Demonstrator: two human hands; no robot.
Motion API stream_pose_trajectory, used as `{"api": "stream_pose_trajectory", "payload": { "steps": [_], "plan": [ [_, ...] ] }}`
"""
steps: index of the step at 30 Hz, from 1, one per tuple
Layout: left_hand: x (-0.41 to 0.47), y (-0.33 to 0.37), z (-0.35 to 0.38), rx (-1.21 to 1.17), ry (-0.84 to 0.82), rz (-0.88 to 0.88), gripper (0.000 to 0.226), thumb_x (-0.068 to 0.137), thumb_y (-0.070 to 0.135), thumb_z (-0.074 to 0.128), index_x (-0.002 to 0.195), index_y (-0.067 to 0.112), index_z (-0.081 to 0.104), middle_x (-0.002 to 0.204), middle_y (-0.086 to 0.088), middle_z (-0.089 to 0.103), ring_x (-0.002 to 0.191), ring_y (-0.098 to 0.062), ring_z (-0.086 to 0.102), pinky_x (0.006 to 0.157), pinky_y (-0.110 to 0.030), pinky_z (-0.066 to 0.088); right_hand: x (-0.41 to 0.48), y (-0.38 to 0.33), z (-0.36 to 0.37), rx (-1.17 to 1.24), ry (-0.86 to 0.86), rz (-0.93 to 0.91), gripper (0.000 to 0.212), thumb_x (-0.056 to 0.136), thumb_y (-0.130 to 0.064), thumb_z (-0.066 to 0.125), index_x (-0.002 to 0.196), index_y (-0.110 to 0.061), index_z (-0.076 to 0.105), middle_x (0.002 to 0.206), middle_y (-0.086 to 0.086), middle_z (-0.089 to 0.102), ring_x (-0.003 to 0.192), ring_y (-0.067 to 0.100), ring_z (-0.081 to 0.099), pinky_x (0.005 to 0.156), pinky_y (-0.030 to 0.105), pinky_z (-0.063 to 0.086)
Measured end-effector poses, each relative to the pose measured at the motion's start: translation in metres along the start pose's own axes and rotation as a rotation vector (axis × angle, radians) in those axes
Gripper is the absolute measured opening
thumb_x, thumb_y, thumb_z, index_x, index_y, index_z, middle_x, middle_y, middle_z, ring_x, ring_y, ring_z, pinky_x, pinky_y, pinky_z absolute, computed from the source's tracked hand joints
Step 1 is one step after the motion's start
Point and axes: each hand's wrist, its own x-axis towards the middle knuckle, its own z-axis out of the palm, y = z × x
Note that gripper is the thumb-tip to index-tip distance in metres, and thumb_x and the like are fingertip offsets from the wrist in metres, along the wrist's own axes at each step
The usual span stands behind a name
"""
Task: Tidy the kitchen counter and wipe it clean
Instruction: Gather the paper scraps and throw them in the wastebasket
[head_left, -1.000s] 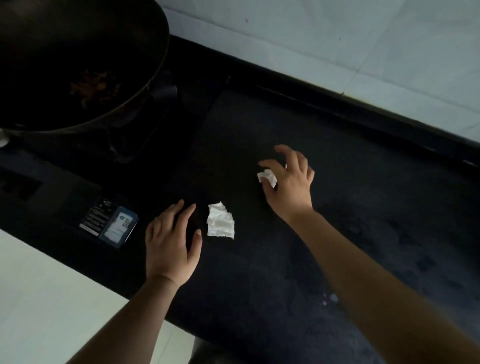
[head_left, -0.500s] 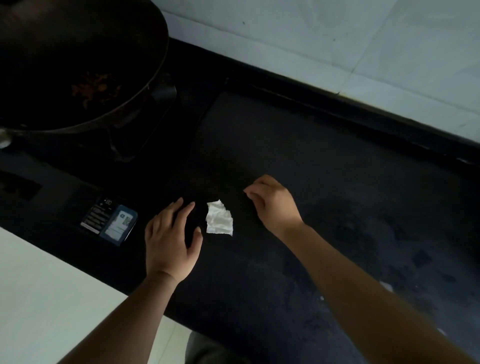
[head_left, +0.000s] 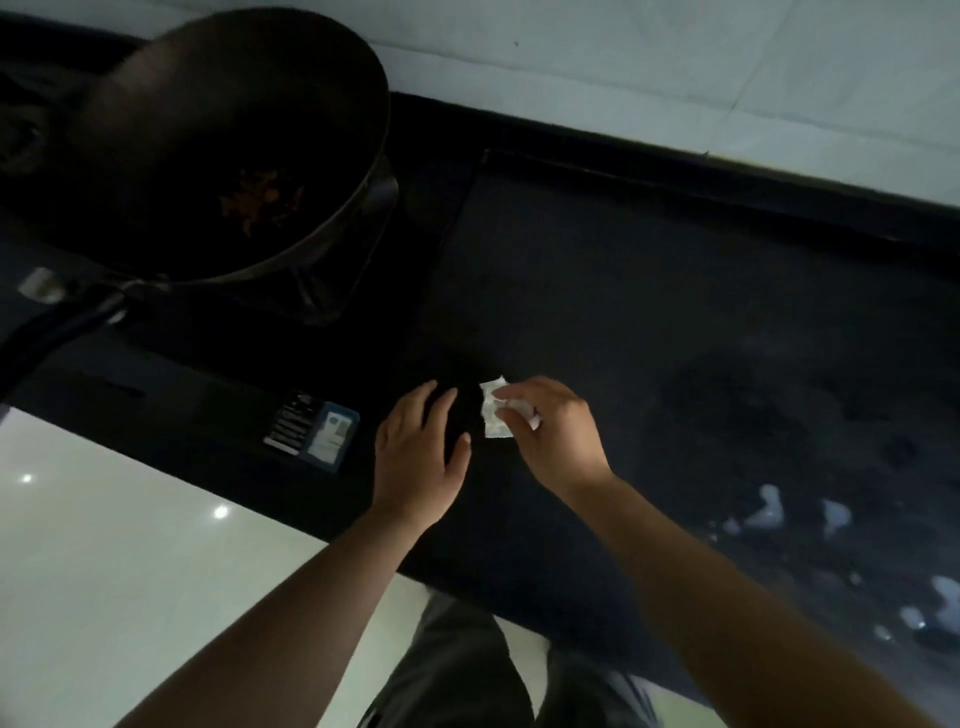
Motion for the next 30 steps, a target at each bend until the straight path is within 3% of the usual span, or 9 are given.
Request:
{"api": "stream_pose_trajectory", "payload": {
  "steps": [4,7,10,14,20,23,25,28,30],
  "plan": [
    [0.011,-0.030,-0.028,0.064,0.007,0.227,0.047,0.088,0.029,0.054,0.133,0.017,0.049,0.137,-0.006,0.049,0.128,-0.025,0.043,0.103,-0.049,0.037,0.001,-0.009,0.025,-0.144,0.081,0.070,0.019,0.085,-0.014,0.064,0.103,-0.017,0.067,0.116,0.004,0.059,0.107,0.024,0.052,0.083,0.038,0.047],
    [0.025,-0.055,-0.036,0.114,-0.002,0.319,0.045,0.087,0.029,0.052,0.130,0.017,0.053,0.137,-0.006,0.051,0.127,-0.025,0.045,0.102,-0.050,0.037,-0.001,-0.008,0.036,-0.278,0.092,0.141,0.034,0.089,-0.023,0.056,0.123,-0.022,0.055,0.139,0.003,0.043,0.128,0.025,0.036,0.096,0.041,0.035],
    [0.035,-0.073,-0.033,0.123,-0.006,0.369,0.046,0.088,0.034,0.044,0.130,0.015,0.053,0.139,-0.007,0.049,0.128,-0.026,0.044,0.102,-0.050,0.038,-0.002,-0.008,0.045,-0.387,-0.004,0.137,0.039,0.091,-0.033,0.048,0.129,-0.025,0.048,0.141,-0.001,0.040,0.130,0.022,0.030,0.098,0.041,0.033],
    [0.037,-0.083,-0.025,0.130,0.017,0.413,0.046,0.090,0.035,0.042,0.131,0.016,0.050,0.140,-0.007,0.047,0.127,-0.025,0.043,0.101,-0.047,0.036,-0.004,-0.014,0.055,-0.473,0.032,0.138,0.026,0.091,-0.029,0.053,0.113,-0.018,0.058,0.124,0.005,0.051,0.111,0.026,0.045,0.087,0.038,0.043],
    [0.039,-0.087,-0.026,0.107,-0.004,0.429,0.046,0.090,0.036,0.042,0.130,0.016,0.051,0.139,-0.007,0.049,0.128,-0.026,0.044,0.102,-0.046,0.035,-0.018,-0.027,0.063,-0.483,0.149,0.256,0.020,0.090,-0.027,0.058,0.091,-0.008,0.063,0.092,0.010,0.059,0.084,0.028,0.056,0.052,0.040,0.050],
    [0.040,-0.088,-0.027,0.047,-0.010,0.434,0.045,0.089,0.034,0.047,0.129,0.013,0.053,0.138,-0.008,0.049,0.127,-0.027,0.044,0.103,-0.046,0.037,-0.022,-0.032,0.061,-0.338,0.163,0.304,0.021,0.089,-0.026,0.060,0.091,-0.005,0.063,0.090,0.010,0.061,0.081,0.028,0.058,0.060,0.041,0.050],
    [0.040,-0.089,-0.029,-0.007,-0.032,0.446,0.044,0.088,0.028,0.055,0.129,0.011,0.053,0.138,-0.010,0.048,0.128,-0.030,0.044,0.103,-0.049,0.037,-0.026,-0.038,0.057,-0.144,0.240,0.398,0.019,0.089,-0.026,0.059,0.089,-0.007,0.062,0.088,0.005,0.061,0.079,0.023,0.057,0.066,0.032,0.046],
    [0.034,-0.087,-0.037,-0.072,-0.062,0.486,0.044,0.087,0.023,0.058,0.129,0.009,0.052,0.138,-0.011,0.047,0.127,-0.030,0.043,0.103,-0.051,0.037,-0.044,-0.052,0.052,0.024,0.341,0.522,0.017,0.090,-0.030,0.057,0.083,-0.015,0.060,0.075,-0.002,0.061,0.071,0.013,0.059,0.058,0.021,0.042],
    [0.023,-0.081,-0.045,-0.124,-0.091,0.522,0.043,0.088,0.023,0.058,0.129,0.011,0.051,0.137,-0.009,0.048,0.127,-0.027,0.044,0.105,-0.042,0.036,-0.064,-0.062,0.048,0.081,0.354,0.589,0.018,0.091,-0.037,0.052,0.078,-0.025,0.056,0.066,-0.006,0.061,0.063,0.004,0.059,0.051,0.016,0.042]
  ]
}}
